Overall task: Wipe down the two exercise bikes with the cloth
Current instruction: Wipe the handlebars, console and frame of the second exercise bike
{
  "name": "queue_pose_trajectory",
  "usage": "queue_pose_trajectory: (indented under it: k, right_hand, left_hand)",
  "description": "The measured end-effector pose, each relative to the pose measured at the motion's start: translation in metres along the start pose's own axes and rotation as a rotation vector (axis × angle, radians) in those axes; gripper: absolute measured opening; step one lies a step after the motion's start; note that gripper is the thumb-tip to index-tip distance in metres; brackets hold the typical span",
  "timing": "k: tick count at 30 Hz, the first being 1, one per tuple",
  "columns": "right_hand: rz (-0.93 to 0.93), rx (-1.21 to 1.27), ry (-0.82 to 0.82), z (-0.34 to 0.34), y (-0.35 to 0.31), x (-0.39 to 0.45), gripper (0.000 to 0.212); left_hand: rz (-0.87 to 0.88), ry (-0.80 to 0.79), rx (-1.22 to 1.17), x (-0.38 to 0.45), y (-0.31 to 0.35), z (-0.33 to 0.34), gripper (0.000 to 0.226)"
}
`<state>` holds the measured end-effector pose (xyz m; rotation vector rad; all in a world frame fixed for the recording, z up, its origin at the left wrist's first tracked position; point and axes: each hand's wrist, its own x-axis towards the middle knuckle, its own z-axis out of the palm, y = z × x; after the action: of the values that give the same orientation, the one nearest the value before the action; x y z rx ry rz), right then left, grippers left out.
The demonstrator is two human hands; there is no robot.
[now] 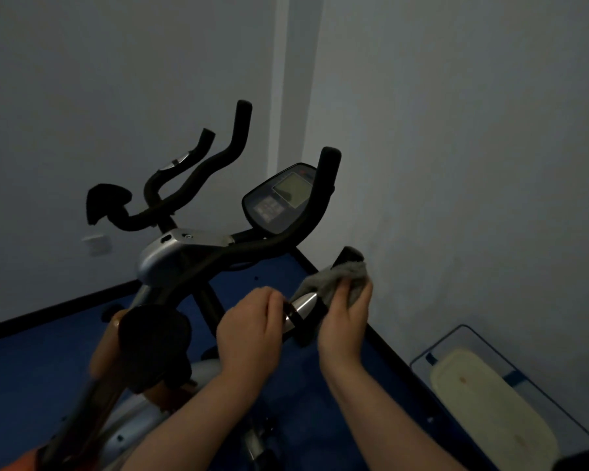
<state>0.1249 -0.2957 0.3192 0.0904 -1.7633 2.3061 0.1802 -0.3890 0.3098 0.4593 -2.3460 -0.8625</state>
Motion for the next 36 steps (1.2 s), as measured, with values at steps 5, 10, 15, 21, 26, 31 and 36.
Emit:
queue_pose_trajectory:
  k: [5, 10, 15, 21, 26, 31, 36]
  right_hand:
    - [-0.065, -0.027, -0.052, 0.002, 0.009, -0.02, 0.056]
    - [-0.123, -0.074, -0.124, -0.009, 0.002, 0.008, 0.05]
    - [-0.482, -0.385, -0.212, -0.018, -0.002, 0.016, 0.056]
    - [-1.129, -1.039, -0.414, -0.045, -0.018, 0.054, 0.034]
    - [-1.151, -1.175, -0.551, -0.049, -0.025, 0.048, 0.045]
    - [-1.31, -1.213, -0.643, -0.049, -0.033, 0.054, 0.041]
    - [-1.291, -1.059, -0.795, -0.052, -0.048, 0.083, 0.032]
  left_hand:
    - [-0.073, 0.173, -0.265, -0.003, 0.001, -0.002, 0.033]
    - [-0.036, 0.105, -0.217, -0.004, -0.01, -0.006, 0.035]
    - [0.117, 0.064, 0.023, -0.012, -0.028, -0.008, 0.032]
    - [0.14, 0.142, -0.036, -0.017, -0.041, -0.003, 0.036]
    - [0.105, 0.192, -0.128, -0.025, -0.048, 0.003, 0.039]
    - [0.102, 0.184, -0.141, -0.026, -0.05, 0.002, 0.04]
    - [0.114, 0.162, -0.086, -0.024, -0.048, 0.0, 0.04]
